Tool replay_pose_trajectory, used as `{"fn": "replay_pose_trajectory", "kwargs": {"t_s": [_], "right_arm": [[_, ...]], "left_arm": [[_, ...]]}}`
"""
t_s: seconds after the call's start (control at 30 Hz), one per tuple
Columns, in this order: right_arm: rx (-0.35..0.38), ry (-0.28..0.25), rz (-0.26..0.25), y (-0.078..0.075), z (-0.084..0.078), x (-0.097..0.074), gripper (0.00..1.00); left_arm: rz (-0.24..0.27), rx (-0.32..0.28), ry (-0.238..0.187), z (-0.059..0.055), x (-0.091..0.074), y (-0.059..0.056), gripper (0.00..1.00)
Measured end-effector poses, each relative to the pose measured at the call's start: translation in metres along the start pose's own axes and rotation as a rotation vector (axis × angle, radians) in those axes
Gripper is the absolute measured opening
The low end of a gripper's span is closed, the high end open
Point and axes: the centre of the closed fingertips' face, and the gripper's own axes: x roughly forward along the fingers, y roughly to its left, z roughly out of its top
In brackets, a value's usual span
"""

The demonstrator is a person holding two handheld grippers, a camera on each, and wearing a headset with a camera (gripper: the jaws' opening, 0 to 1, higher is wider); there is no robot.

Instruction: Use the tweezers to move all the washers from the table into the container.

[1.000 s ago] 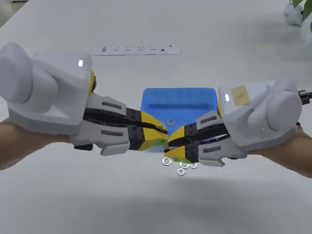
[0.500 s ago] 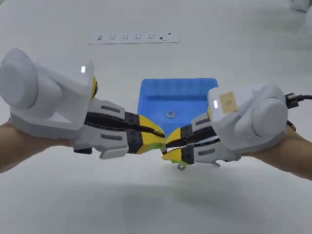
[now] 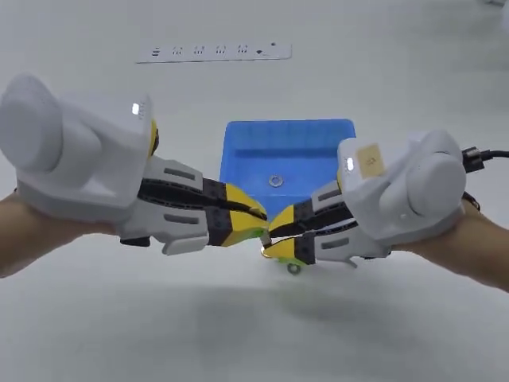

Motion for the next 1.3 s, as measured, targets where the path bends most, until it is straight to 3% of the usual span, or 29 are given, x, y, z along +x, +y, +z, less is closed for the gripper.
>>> {"fn": "replay_pose_trajectory", "kwargs": {"t_s": [0.3, 1.0, 1.17, 1.23, 1.3], "right_arm": [[0.012, 0.007, 0.016, 0.003, -0.004, 0.005, 0.1], [0.034, 0.022, 0.006, 0.005, -0.004, 0.005, 0.09], [0.056, -0.007, 0.001, 0.008, 0.007, -0.001, 0.09], [0.074, -0.038, 0.006, 0.009, 0.016, -0.006, 0.09], [0.062, -0.034, -0.006, 0.007, 0.02, -0.011, 0.09]], "left_arm": [[-0.006, -0.01, 0.014, -0.006, 0.003, -0.001, 0.07], [-0.006, -0.024, 0.022, -0.004, 0.003, -0.002, 0.07], [-0.011, -0.034, 0.014, 0.006, -0.004, -0.005, 0.07], [-0.021, -0.056, -0.01, 0.016, -0.007, -0.008, 0.07], [-0.013, -0.039, -0.014, 0.021, -0.009, -0.009, 0.07]]}}
